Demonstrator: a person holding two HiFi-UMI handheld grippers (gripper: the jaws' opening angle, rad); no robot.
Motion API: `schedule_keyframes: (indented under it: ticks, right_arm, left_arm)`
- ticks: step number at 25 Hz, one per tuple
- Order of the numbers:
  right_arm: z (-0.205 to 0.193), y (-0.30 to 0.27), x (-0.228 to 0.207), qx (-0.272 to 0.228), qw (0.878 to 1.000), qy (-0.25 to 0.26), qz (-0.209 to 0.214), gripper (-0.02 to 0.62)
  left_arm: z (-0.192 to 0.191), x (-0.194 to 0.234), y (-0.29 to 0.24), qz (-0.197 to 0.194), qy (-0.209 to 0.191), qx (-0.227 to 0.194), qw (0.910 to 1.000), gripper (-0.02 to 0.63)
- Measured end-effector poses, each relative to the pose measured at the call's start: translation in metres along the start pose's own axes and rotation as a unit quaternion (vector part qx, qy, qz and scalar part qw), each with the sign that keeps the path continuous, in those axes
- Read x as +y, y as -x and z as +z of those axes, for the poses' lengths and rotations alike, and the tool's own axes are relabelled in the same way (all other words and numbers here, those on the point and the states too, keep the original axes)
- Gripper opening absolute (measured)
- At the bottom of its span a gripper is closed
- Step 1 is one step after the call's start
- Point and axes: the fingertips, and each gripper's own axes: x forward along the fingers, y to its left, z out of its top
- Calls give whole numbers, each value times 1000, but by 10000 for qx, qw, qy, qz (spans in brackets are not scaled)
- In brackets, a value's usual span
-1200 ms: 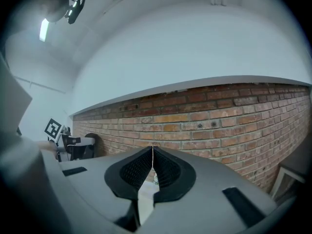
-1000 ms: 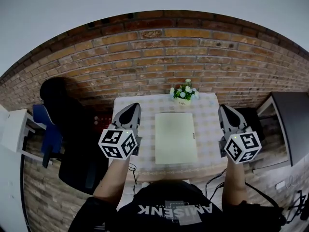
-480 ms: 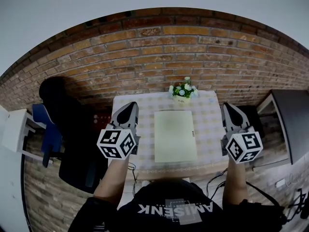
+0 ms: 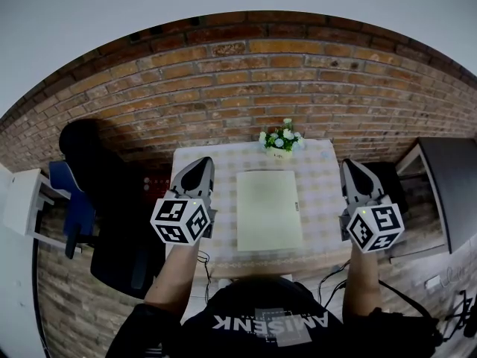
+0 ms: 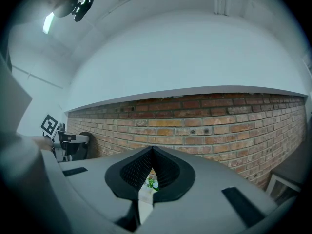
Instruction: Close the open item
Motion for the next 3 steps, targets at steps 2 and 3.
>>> schedule_keyframes:
  ticks: [2, 3]
  right_arm:
    - [0, 0, 0, -1, 10000, 1, 1, 40]
    - [0, 0, -1, -1, 10000, 1, -1, 40]
  left_arm:
    - [0, -1, -1, -2, -18, -5, 10000, 12]
    - [1, -1, -2, -3, -25, -7, 10000, 12]
